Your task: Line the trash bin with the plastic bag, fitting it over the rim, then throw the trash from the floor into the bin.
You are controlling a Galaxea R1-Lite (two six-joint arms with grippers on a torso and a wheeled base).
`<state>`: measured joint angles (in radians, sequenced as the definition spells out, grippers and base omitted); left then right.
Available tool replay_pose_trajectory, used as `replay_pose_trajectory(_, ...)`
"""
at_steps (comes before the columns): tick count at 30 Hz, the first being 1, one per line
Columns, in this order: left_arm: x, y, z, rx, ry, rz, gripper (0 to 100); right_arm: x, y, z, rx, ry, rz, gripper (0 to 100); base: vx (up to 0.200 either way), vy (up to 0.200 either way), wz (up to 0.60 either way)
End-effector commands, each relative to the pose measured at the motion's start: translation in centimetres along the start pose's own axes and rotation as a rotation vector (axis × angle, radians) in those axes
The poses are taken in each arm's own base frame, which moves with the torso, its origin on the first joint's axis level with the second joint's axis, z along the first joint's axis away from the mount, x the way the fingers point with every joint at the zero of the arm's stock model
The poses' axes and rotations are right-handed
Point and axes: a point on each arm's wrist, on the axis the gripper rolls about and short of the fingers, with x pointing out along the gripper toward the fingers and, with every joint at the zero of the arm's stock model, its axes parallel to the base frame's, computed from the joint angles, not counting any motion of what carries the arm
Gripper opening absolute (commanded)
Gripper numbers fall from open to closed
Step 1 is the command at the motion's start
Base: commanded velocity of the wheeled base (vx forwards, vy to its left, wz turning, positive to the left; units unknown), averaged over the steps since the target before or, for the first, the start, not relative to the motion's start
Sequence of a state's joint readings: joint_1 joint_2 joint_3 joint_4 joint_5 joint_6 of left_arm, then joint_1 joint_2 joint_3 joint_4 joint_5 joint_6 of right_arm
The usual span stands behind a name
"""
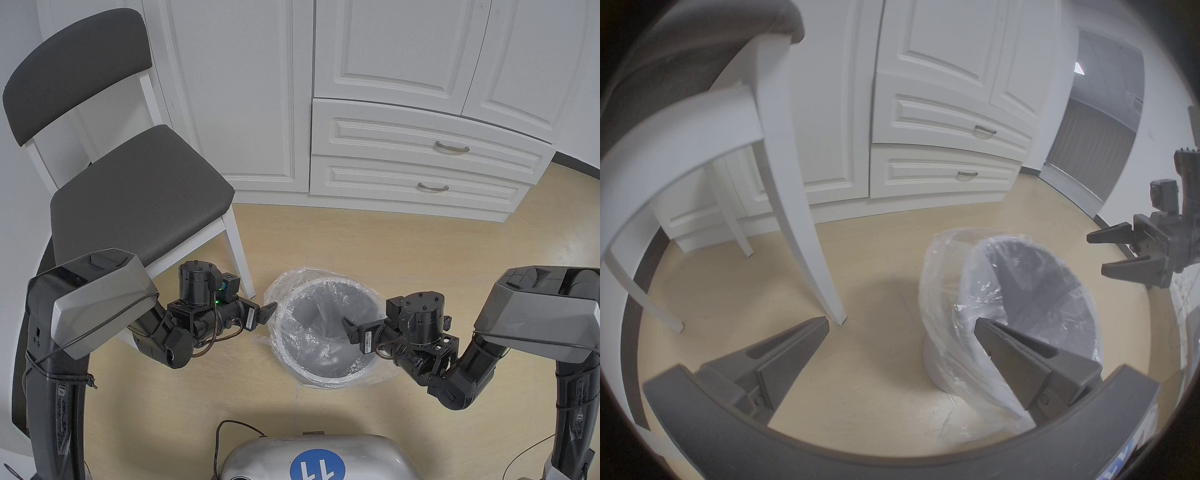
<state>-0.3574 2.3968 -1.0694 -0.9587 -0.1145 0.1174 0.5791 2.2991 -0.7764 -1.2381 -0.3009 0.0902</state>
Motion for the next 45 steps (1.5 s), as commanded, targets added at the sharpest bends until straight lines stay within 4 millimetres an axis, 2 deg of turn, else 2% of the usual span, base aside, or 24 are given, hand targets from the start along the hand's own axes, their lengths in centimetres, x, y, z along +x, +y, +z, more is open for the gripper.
replay_pose_trajectory(1, 1.8, 1.2, -1.7, -0.054, 0.019, 0.027, 100, 1.7, -2.0, -0.1, 0.007, 0.012, -0.059, 100, 0.0, 0.0, 0.0)
replay_pose_trajectory(4, 2.0, 1.4, -1.6, -0.079, 0.011, 0.03, 100, 2.2, -2.8, -0.2, 0.01, 0.026, -0.081, 100, 0.0, 0.0, 0.0)
replay_pose_trajectory(10, 3.4, 1.6, -2.7, -0.108, 0.019, 0.033, 100, 4.4, -5.5, -0.7, 0.028, 0.03, -0.15, 100, 0.0, 0.0, 0.0)
replay_pose_trajectory(15, 3.9, 1.6, -3.4, -0.126, 0.041, 0.033, 100, 5.1, -6.9, -0.1, 0.04, 0.019, -0.183, 100, 0.0, 0.0, 0.0)
replay_pose_trajectory(19, 4.2, 1.7, -3.9, -0.13, 0.075, 0.032, 100, 5.5, -7.4, 0.1, 0.047, 0.012, -0.196, 100, 0.0, 0.0, 0.0)
replay_pose_trajectory(23, 4.6, 2.2, -4.9, -0.14, 0.105, 0.035, 100, 6.4, -8.0, -0.4, 0.051, 0.012, -0.211, 100, 0.0, 0.0, 0.0)
replay_pose_trajectory(30, 5.6, 2.0, -7.0, -0.144, 0.143, 0.029, 100, 7.5, -8.5, -1.5, 0.052, 0.025, -0.225, 100, 0.0, 0.0, 0.0)
replay_pose_trajectory(37, 5.8, 1.9, -7.0, -0.147, 0.149, 0.032, 100, 7.6, -8.5, -1.8, 0.051, 0.03, -0.225, 100, 0.0, 0.0, 0.0)
replay_pose_trajectory(41, 4.9, 3.1, -5.9, -0.151, 0.134, 0.052, 100, 7.3, -8.5, -1.2, 0.053, 0.017, -0.226, 100, 0.0, 0.0, 0.0)
replay_pose_trajectory(43, 3.5, 3.9, -4.5, -0.151, 0.124, 0.06, 100, 7.0, -8.5, -0.7, 0.054, 0.01, -0.227, 100, 0.0, 0.0, 0.0)
replay_pose_trajectory(45, 1.0, 4.8, -3.0, -0.148, 0.134, 0.01, 100, 6.4, -8.3, -0.2, 0.054, 0.005, -0.221, 100, 0.0, 0.0, 0.0)
